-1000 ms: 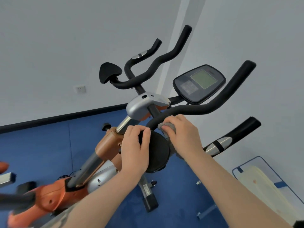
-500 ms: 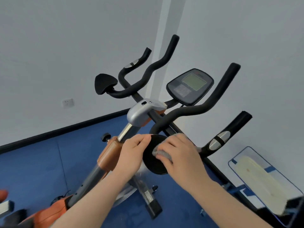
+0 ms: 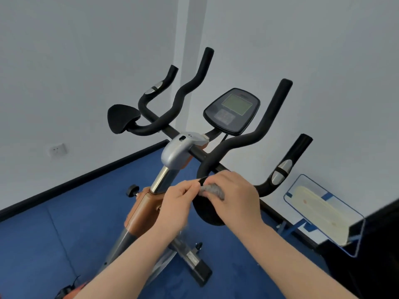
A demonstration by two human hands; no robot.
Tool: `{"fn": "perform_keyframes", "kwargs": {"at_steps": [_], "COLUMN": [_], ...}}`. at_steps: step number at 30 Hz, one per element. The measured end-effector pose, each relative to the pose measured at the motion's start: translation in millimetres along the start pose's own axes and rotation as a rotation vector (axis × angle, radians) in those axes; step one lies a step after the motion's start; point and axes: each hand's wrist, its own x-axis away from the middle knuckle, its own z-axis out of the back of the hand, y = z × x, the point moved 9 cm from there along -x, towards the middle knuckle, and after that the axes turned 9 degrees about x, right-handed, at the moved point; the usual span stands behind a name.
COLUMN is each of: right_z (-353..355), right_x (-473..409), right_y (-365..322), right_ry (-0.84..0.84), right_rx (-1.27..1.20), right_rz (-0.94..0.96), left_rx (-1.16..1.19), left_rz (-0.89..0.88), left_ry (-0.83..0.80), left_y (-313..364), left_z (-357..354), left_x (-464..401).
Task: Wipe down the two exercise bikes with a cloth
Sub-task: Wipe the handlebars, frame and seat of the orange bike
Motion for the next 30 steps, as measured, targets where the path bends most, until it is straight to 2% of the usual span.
{"fn": "perform_keyframes", "kwargs": {"at_steps": [4,6,9,12,14,15,16,18,19,20,22,24,26,27,30], "right_z": [-11,0,3,-11,-8,-1,11,34,36,32,4,-31,-46,-48,-43], "right_x": [25,6,1,26,17,5,-11,-43,-57,-71,-93,-90,-77,-80,-108], "right_y": [-16,1,15,1,11,18,26,45,55,60,56,35,16,19,46], "right_ry": [-0.232,-0.192,-0.076,-0.179,-0.286,-0.264,-0.168,0.106,0.192,0.204,0.031,-0.181,-0.266,-0.310,-0.353], "right_rx": [0.037,0.044,-0.028,-0.044,-0.220,-0.326,-0.408,-0.457,-0.458,-0.464,-0.421,-0.249,-0.136,-0.123,-0.106], "right_rz": [0.384,0.334,0.061,0.230,0.237,0.204,0.148,0.038,-0.001,-0.023,0.015,0.249,0.540,0.616,0.593], "left_rx": [0.011,0.000,0.021,-0.010,-0.028,-0.034,-0.041,-0.061,-0.060,-0.053,-0.071,-0.151,-0.187,-0.192,-0.218], "left_rz": [-0.013,-0.030,-0.050,-0.086,-0.088,-0.088,-0.084,-0.084,-0.084,-0.081,-0.095,-0.162,-0.200,-0.199,-0.130], "left_ry": [-0.038,-0.056,-0.002,0.036,0.077,0.119,0.175,0.291,0.337,0.380,0.471,0.555,0.606,0.621,0.656], "left_y": [1,3,-1,-2,-3,-5,-7,-10,-11,-11,-11,-6,-5,-6,-16], "left_z": [-2,-2,0,-1,0,1,0,-7,-14,-21,-29,-30,-27,-27,-23], "left_x": [-2,-2,-2,0,1,3,6,11,13,14,16,18,19,19,21]}}
